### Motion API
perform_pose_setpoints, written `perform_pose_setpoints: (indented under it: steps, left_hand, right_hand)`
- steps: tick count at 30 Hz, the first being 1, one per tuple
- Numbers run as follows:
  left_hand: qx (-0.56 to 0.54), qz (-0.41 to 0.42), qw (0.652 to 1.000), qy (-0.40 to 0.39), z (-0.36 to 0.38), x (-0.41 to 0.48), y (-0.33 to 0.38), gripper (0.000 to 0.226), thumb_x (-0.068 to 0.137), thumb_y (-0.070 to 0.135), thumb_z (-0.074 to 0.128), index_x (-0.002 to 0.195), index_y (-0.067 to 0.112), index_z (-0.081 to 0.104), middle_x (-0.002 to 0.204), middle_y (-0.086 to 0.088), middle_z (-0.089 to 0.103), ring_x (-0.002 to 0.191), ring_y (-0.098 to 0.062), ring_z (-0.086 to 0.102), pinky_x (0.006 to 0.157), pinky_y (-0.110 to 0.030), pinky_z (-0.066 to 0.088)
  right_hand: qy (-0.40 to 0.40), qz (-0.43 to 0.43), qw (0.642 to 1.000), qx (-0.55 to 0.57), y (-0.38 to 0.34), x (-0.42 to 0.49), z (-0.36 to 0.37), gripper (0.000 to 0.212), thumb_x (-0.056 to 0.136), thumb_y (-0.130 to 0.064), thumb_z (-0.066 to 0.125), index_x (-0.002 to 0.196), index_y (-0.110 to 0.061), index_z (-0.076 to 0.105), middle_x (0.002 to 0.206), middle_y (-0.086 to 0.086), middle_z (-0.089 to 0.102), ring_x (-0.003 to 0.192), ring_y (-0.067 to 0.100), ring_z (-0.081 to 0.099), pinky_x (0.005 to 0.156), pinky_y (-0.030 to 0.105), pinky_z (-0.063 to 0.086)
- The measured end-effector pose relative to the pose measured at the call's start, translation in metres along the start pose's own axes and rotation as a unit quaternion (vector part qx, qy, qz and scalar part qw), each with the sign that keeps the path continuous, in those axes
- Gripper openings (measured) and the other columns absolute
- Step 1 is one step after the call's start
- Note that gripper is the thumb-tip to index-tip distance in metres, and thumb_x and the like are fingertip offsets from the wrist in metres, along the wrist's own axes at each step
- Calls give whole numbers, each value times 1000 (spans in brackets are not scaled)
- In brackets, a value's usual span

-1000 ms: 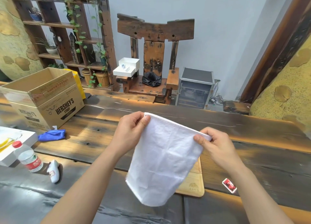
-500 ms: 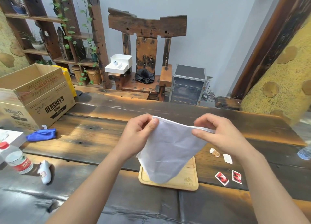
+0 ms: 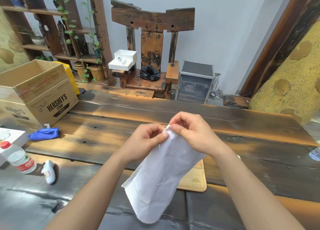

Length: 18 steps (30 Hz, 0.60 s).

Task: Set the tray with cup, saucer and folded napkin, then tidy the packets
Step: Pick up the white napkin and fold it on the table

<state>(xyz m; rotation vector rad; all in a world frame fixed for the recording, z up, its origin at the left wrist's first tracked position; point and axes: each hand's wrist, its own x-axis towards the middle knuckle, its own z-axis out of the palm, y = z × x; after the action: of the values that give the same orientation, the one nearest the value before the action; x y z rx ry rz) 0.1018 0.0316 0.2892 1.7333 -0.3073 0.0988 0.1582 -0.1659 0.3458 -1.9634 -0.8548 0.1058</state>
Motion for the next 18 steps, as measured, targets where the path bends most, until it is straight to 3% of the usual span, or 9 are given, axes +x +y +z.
perform_pose_setpoints:
  steps: [3,8,13,18]
  left_hand:
    - [35,-33,999,3,-3,-15,-25,31,91,41,68,85,11,67,77,-12,60,75,-19,51,70,-38,40]
    - [92,-113,989,2,-12,-40,-70,26,92,35,67,78,14,59,70,9,51,66,-11,43,63,-34,34]
    - [206,-152,967,6,-23,-51,-102,21,94,29,64,75,23,60,67,21,59,61,-3,49,56,-21,32]
    - [287,-147,947,7,-35,-50,-116,23,95,22,64,76,34,60,74,18,65,77,3,57,60,-16,38]
  right_hand:
    - [33,11,999,-39,4,-1,0,12,99,-11,60,93,-22,63,87,-8,64,81,6,57,73,19,44]
    - [113,23,991,-70,17,-10,-21,14,101,-14,55,94,-26,58,87,-15,60,82,0,55,69,9,39]
    - [187,61,977,-78,46,-24,-55,19,102,-16,55,94,-32,58,87,-21,61,84,-3,55,73,18,41]
    - [292,119,949,-15,84,-46,-85,32,101,-16,56,86,-43,62,77,-24,61,73,-5,52,69,25,41]
